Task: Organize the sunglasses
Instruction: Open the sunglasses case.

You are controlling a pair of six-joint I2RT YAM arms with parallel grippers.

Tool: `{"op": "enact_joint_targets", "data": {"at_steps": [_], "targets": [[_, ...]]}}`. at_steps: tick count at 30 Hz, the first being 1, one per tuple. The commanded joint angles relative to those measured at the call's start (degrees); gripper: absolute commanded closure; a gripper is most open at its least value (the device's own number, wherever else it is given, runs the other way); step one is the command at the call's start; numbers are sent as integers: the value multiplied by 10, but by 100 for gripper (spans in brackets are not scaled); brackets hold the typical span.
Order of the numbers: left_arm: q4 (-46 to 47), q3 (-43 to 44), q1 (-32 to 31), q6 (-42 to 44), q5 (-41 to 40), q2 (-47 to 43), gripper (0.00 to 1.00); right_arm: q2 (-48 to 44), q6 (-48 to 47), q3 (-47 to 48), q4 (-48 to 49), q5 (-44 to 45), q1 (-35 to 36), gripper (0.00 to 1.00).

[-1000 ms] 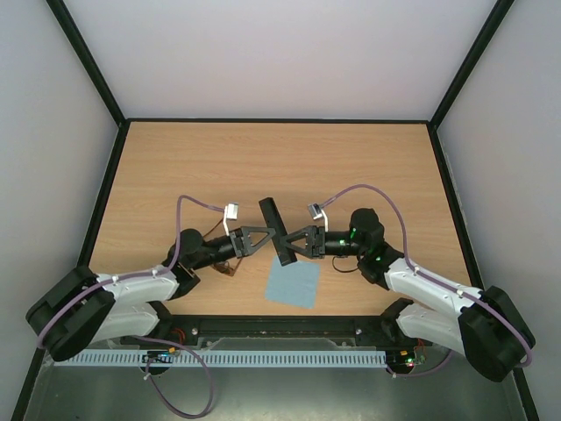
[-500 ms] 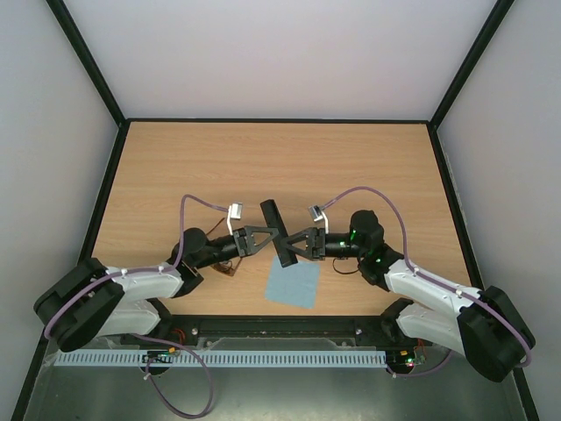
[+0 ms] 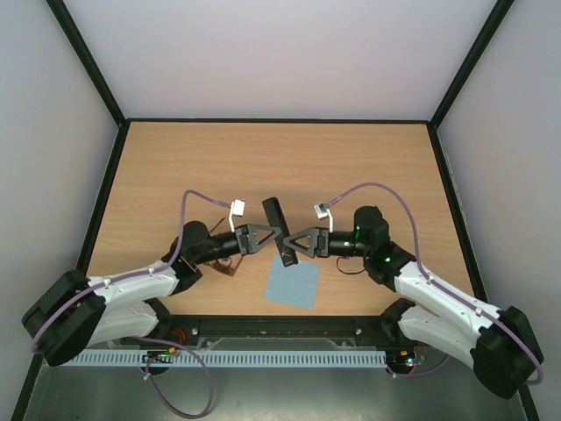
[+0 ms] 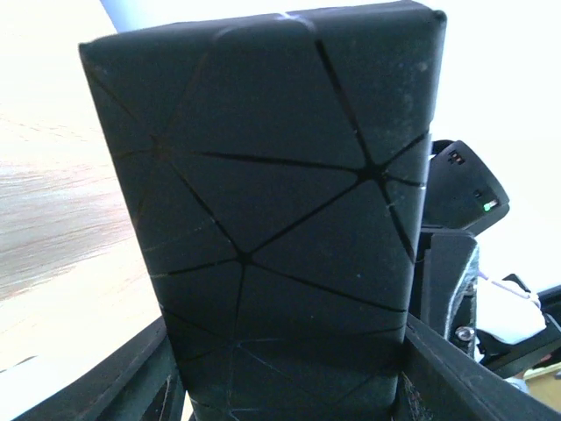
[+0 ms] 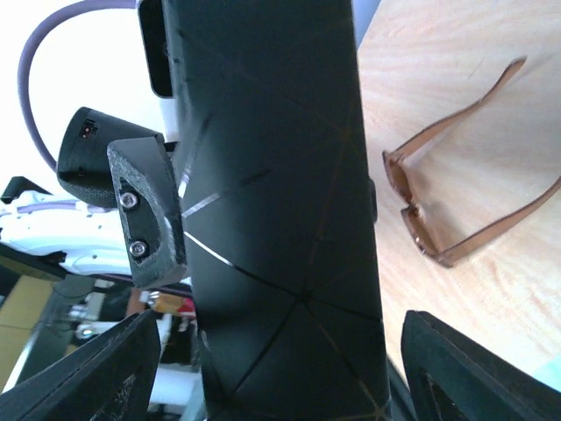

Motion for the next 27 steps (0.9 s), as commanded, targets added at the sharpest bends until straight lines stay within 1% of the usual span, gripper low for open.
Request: {"op": "enact_joint_targets", "data": {"at_steps": [1, 4, 6, 10, 21, 27], "targets": [[-118, 52, 4, 62, 31, -29, 44, -41, -104, 51, -157, 46, 0, 22], [-184, 79, 5, 86, 47, -28, 46, -50, -136, 61, -210, 54, 0, 21], [-199, 87, 8, 90, 57, -27, 48, -50, -144, 60, -220, 51, 0, 22], [-210, 95, 11, 93, 66, -24, 48, -51, -157, 55, -234, 49, 5, 24], [-199, 102, 12, 86, 82, -5, 49, -62, -173, 55, -284, 104, 13, 34], [-192, 100, 16, 82, 88, -5, 49, -71, -191, 56, -310, 136, 13, 39]]}}
